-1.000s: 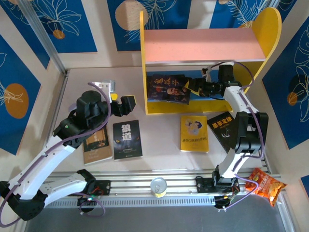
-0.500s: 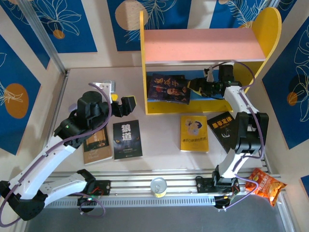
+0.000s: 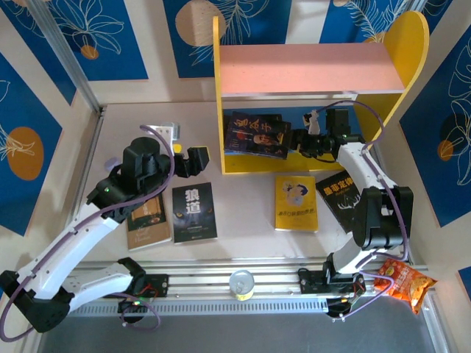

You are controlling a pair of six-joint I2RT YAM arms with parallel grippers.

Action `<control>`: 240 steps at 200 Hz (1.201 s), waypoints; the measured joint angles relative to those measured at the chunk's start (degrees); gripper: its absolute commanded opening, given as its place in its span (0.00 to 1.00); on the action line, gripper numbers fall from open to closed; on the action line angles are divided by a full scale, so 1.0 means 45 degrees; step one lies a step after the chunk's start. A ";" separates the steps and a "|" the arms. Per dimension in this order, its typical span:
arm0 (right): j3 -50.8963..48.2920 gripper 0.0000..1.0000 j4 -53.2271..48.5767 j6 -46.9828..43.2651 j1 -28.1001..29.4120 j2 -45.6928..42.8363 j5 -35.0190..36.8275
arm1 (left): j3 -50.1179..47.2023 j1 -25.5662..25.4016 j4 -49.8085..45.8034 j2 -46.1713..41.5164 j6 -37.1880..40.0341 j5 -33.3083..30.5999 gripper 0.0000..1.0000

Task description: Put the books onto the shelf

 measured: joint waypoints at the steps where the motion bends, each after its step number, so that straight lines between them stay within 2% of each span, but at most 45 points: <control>1: 0.0000 0.57 0.0000 0.0000 0.0000 0.0000 0.0010 | 0.0000 0.0000 0.0000 0.0005 0.0000 0.0015 0.88; 240: 0.1977 0.57 -0.0335 -0.0155 0.0238 0.1540 0.0262 | 0.0000 0.0000 0.0000 0.0005 0.0000 0.0058 0.88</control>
